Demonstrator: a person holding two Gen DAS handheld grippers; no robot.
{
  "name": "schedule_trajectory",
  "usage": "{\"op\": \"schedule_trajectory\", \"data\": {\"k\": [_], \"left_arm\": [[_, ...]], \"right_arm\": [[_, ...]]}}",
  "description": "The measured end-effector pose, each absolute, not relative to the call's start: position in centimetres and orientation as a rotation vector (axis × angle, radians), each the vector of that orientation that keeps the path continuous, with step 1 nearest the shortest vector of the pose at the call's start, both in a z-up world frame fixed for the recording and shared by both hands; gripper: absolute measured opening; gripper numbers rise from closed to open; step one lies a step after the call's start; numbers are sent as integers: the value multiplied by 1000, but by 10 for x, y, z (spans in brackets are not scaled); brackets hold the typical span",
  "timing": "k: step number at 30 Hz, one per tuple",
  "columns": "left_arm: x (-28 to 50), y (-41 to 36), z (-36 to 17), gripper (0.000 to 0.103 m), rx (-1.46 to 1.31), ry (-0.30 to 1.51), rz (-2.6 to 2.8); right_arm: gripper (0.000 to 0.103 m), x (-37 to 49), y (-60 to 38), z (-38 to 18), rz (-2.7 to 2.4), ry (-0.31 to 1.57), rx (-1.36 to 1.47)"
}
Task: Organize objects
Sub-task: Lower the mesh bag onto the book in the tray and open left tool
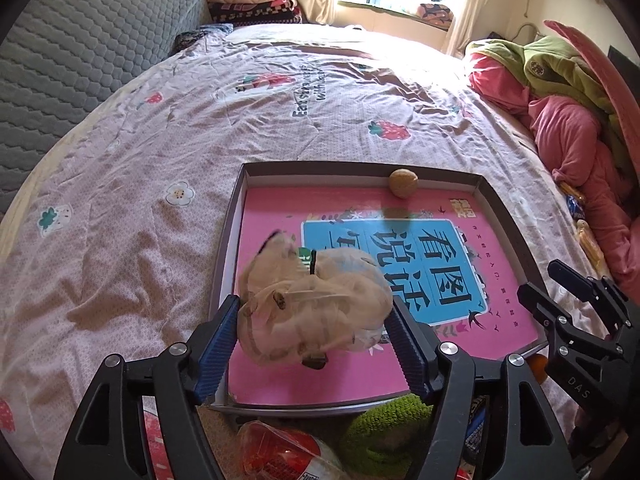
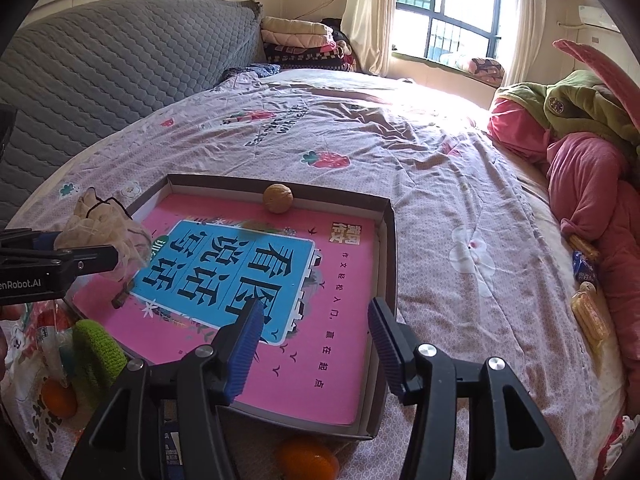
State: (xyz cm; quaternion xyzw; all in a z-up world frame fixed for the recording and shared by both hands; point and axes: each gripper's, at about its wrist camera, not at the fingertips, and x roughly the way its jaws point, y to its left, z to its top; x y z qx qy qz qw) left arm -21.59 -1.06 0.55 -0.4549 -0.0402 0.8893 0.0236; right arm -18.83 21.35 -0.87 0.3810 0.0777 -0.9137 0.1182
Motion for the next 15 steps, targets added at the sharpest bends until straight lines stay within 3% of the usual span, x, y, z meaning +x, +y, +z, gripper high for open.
{"op": "schedule_trajectory", "data": {"k": [11,15], "left_arm": [[-209,-14,27,76,-1330,-137,2803],[-210,-16,31,76,-1325,-150,2805]], "right_arm": [[54,-185,213,-2,-2682,226,1088],[59,-184,214,-1,-2681,220,1081]]}}
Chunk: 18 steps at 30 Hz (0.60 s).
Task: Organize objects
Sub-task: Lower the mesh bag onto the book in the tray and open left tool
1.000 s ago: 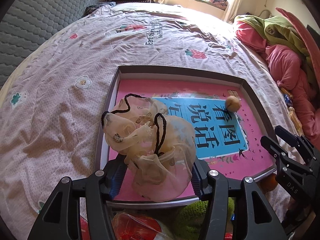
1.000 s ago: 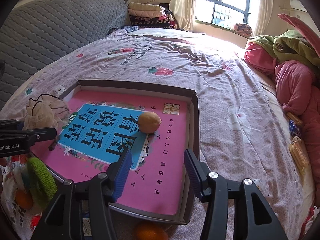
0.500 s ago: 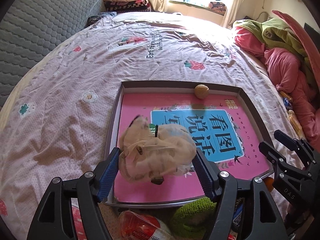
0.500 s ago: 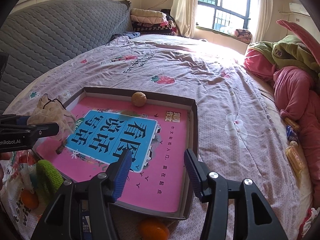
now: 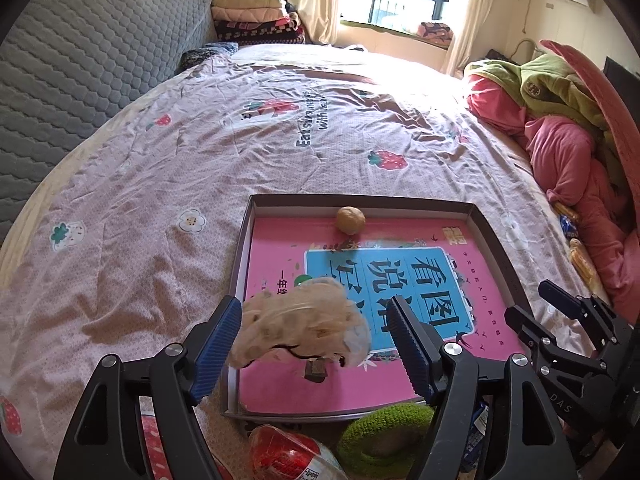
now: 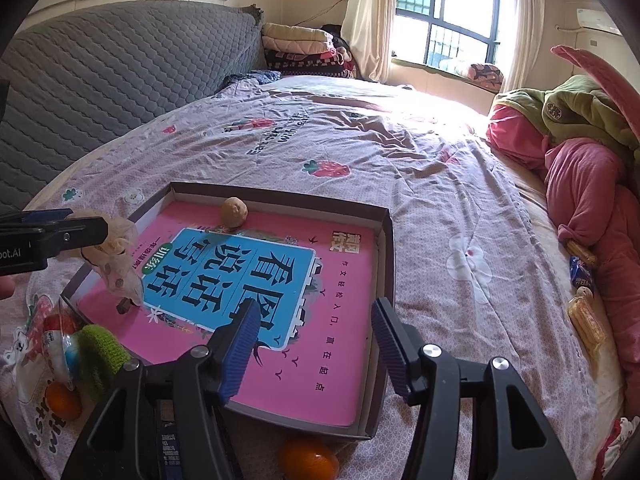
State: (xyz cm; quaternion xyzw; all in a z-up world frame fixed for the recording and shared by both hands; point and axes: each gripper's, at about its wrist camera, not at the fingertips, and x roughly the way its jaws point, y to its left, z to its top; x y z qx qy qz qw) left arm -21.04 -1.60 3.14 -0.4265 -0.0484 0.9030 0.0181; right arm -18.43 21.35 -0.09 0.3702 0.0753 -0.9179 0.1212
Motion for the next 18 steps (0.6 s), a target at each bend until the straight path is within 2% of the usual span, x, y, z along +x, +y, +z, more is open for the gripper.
{"op": "schedule_trajectory", "data": {"k": [18], "left_arm": [[-185,-16,51,76,-1259,-143,2833]], "right_arm": [[59,-168,206,17,-2677,228,997]]}}
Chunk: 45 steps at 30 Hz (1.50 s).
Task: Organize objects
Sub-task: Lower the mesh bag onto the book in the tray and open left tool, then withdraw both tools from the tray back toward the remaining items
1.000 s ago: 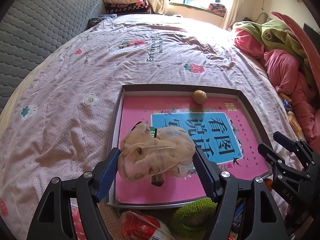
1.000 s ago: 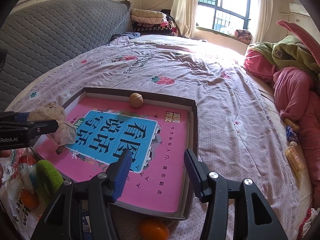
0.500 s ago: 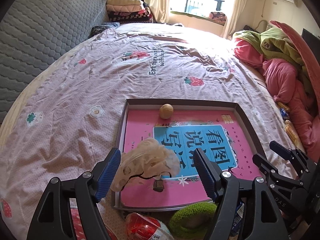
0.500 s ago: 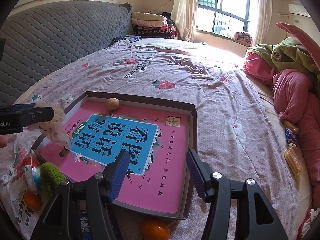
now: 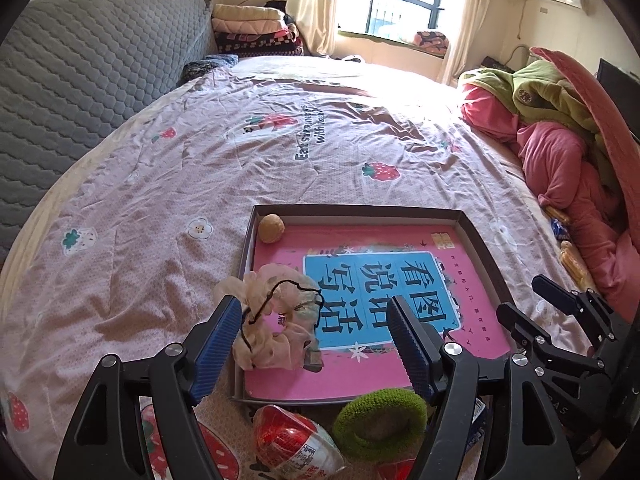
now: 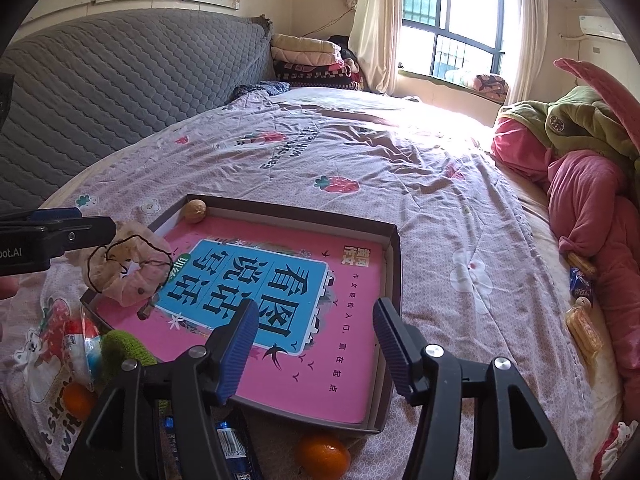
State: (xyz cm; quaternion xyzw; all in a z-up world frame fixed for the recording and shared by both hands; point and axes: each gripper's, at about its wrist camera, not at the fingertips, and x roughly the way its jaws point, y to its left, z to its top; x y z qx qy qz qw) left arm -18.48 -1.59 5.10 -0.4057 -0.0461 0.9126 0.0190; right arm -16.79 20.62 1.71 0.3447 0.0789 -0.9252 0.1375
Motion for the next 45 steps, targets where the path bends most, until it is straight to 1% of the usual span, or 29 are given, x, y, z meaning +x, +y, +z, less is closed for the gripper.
{"op": "schedule_trajectory", "data": {"k": [8,12,21,24,29,33,35,45], "left_arm": [[-162,-20,56,76,-1235,-155,2864],[-151,-21,54,76,-1229,-155,2870],[-128,-18,47,76,-1206,-150,2865],[-119,-16,48,76,-1182,-129,2877],[-102,-16,47,76,-1155,-127,2872],[-91,-16,44,76,-1151,-84,2881],[-87,-17,43,76,-1147,-72,2894],[-71,-16,33,76,-1163,-74,2885]], "right_arm": [[61,-151,202,31,-2666,221,933],[66,-140,205,37,-2665,180,903],[75,-111,211,43,-2683,122,858],[78,-101,209,48,-2710,133,814],[79,-78,199,52,-2727,178,720],[86,-62,198,46,-2702,111,703],[86,-57,198,41,-2684,81,712],[86,-40,197,35,-2698,93,739]]}}
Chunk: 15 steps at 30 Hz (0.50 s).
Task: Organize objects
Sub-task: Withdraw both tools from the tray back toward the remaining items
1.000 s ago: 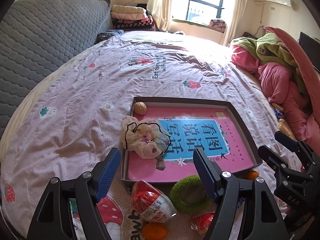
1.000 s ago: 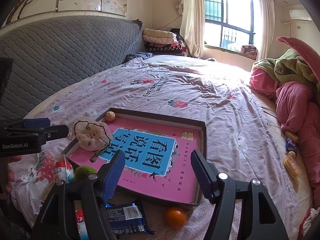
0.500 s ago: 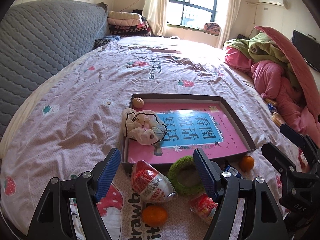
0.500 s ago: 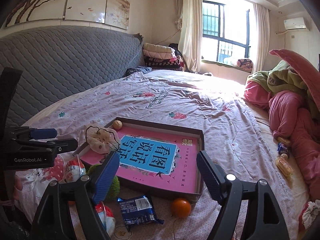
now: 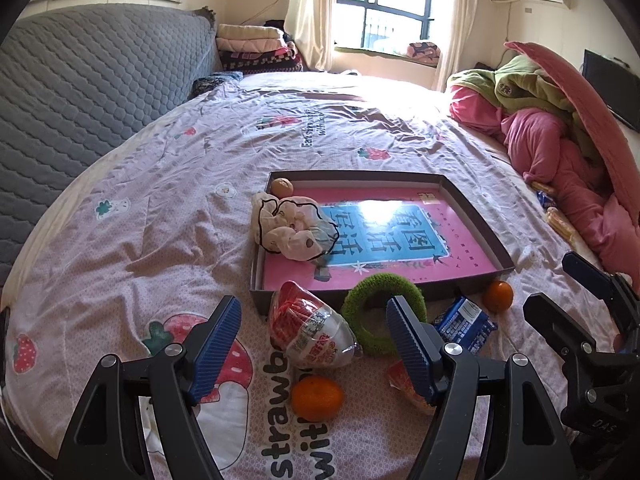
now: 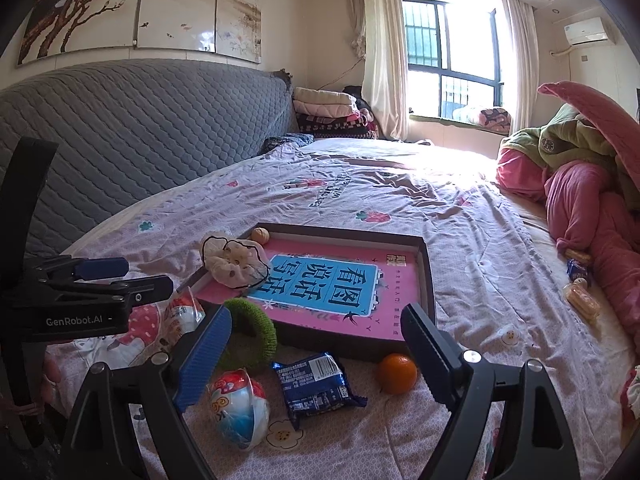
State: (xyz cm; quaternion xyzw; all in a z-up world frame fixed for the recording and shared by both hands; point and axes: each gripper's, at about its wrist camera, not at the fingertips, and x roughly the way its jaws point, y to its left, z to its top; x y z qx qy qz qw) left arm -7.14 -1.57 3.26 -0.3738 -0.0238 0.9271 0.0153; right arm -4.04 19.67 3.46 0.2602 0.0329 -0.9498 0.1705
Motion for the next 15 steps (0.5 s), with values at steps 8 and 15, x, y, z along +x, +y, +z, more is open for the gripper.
{"op": "schedule_trajectory", "data": {"k": [8,15], "left_arm": [[-59,-10,28,76,-1158,-57,2857],[-48,-12,28,76,-1151,-64,2851]], "right_arm": [[86,-27,196,28,-2722,95,781],[87,-16,196,26,-2735,96,788]]}}
